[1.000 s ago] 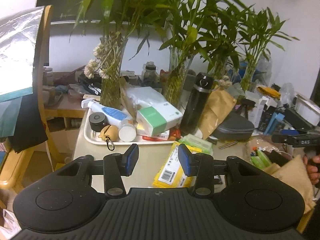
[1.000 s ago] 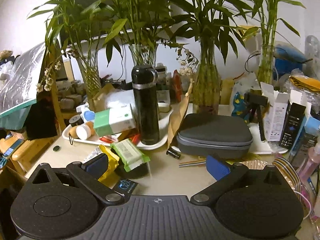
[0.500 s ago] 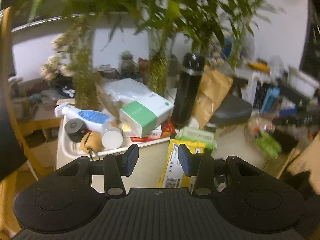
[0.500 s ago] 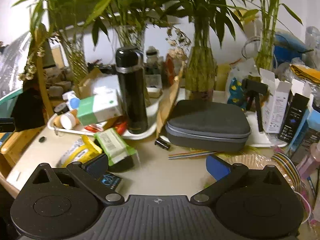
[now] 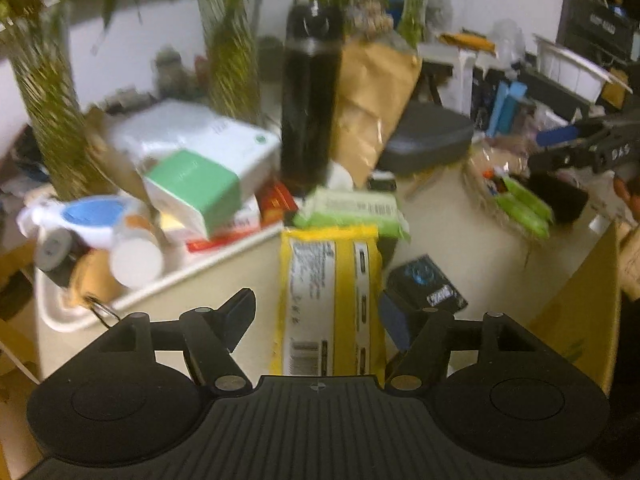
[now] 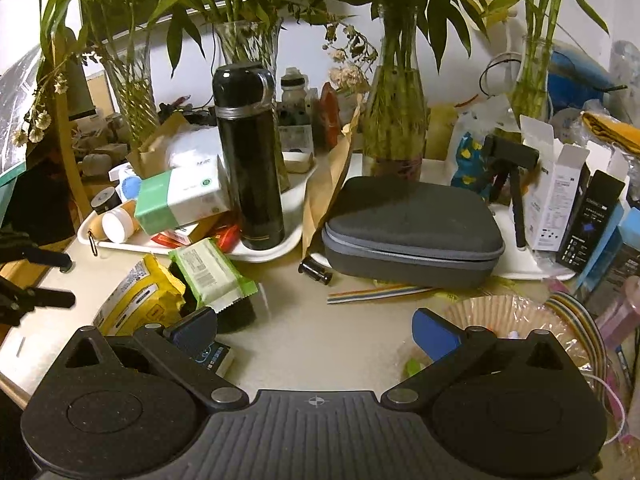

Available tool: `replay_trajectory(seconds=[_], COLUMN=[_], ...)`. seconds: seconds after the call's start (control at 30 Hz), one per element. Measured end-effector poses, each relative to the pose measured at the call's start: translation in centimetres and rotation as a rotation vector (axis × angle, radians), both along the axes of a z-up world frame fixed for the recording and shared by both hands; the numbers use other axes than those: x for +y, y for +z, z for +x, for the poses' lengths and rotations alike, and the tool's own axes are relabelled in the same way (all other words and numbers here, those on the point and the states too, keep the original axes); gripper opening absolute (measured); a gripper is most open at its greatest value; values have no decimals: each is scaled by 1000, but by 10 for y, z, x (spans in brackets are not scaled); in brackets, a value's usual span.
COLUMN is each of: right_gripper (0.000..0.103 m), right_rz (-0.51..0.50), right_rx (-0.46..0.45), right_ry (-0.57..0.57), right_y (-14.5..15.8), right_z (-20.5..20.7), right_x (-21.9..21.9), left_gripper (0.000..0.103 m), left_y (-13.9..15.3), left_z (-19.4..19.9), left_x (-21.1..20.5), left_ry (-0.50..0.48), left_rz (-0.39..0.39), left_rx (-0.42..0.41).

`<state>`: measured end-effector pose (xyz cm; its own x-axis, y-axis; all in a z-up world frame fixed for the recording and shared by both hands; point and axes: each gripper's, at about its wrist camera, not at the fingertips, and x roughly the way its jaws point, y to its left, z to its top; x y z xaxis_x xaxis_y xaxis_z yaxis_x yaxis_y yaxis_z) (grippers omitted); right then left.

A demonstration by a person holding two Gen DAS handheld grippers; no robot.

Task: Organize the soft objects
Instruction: 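Grasp the yellow snack bag with the left gripper, then lift the yellow bag with the left gripper while the right tool reaches the black card box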

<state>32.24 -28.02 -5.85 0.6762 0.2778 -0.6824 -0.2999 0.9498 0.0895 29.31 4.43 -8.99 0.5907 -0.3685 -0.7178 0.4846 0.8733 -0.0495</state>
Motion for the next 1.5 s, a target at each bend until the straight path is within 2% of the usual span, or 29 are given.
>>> replay_trajectory(seconds=[0.1,0.4,0.67,0.83,1.0,1.07,1.17,1.3,1.4,1.5], right_gripper=[103,103,103,103,103,103,103,103,103,103], right_rz=[-3,-9,-23,-25,-32,-38,-35,-21,-7,11], right_rx=[6,37,53,63,81,85,94,124,150,185], right_ry=[1,11,24,23,27,32,47,76,105,137], right_y=[-2,-12,-20,-24,-29,-31,-35,-41,-45,-48], right_z=[4,16,26,32,37,39,43,49,51,54], right_x=[1,8,14,16,18,20,23,28,31,37], left_gripper=[68,68,82,83,66,55,49,48,48,48], left_y=[-14,-41,-54,-60,-59,-56,-52,-45,-28,-1], left_z=[11,36,50,49,47,46,45,44,43,35], left_x=[-3,-10,-22,-29,-33,-33,-30,-23,-9,2], left_ry=[-18,-46,-30,-25,-18,-15,4,47,80,121], left_rz=[-2,-9,10,52,71,68,60,59,-18,-58], left_rx=[58,162,196,169,159,164,176,174,165,108])
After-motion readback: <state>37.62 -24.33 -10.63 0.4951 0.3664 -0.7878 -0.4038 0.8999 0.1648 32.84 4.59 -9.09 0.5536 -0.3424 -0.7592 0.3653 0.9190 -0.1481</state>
